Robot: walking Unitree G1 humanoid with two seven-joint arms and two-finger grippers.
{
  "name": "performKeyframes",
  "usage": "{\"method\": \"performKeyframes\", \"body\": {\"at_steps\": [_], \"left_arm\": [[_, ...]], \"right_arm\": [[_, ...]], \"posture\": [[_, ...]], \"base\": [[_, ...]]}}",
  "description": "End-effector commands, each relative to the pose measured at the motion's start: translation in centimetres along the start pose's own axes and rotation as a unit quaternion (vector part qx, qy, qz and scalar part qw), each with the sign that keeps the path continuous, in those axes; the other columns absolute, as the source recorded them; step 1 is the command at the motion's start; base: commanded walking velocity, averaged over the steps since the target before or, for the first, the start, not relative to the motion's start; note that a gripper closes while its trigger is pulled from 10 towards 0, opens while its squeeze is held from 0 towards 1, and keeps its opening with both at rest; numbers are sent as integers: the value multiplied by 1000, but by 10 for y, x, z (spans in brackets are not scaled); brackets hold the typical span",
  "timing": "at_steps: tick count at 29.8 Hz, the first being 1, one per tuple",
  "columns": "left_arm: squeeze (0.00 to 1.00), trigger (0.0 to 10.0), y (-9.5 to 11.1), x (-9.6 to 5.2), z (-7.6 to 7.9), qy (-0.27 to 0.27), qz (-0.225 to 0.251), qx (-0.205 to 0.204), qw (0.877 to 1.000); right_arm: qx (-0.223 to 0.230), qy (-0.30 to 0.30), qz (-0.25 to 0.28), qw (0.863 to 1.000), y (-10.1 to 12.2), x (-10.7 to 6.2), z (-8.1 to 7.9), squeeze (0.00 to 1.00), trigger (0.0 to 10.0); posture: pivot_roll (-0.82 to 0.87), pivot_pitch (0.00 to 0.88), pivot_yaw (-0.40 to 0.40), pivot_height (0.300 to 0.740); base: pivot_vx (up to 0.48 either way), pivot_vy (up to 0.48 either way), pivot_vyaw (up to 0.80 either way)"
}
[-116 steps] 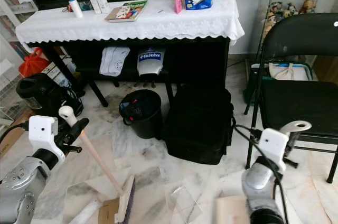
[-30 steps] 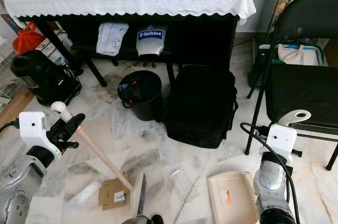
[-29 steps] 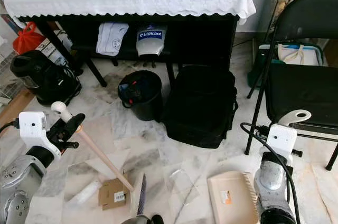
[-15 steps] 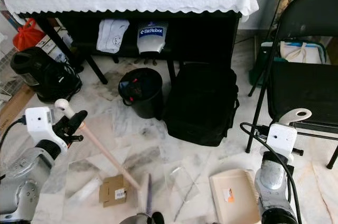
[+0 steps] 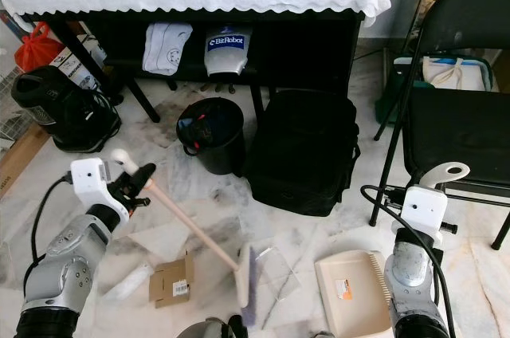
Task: Sweep floor
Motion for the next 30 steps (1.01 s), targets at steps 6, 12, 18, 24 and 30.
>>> {"method": "performKeyframes", "body": {"at_steps": [6,12,18,24,30], "left_arm": [[0,10000,-26,-15,10,-86,-84,-49,992],[0,10000,-10,-23,16,-132,-81,-120,981],[0,10000,3,-22,18,-143,-56,-165,974],[0,10000,21,-22,15,-124,-14,-179,976],[0,10000,46,-26,-2,-60,26,-70,995]], "right_arm": [[-20,9,-14,1000,-6,-2,2,0,10000],[-16,11,-14,1000,-4,1,-6,0,10000],[-13,11,-16,1000,-3,2,-10,0,10000],[-7,12,-17,1000,-2,2,-15,0,10000],[-5,13,-17,1000,-2,2,-18,0,10000]], "posture": [[128,194,152,740],[143,178,149,740],[156,165,145,740],[166,152,143,740],[167,153,149,740]], "base": [[0,0,0],[0,0,0],[0,0,0],[0,0,0],[0,0,0]]}}
Point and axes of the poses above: a point about 5 cm out from each wrist's last joint towards the gripper, its own x axis pointing out of the wrist towards the gripper, its own y axis along the axis of the wrist's last joint, z = x × y, the point moved 3 cm from there along x, pointing out of the wrist towards the gripper, and after that the axes turned 3 degrees about x, right-handed, at the moved point
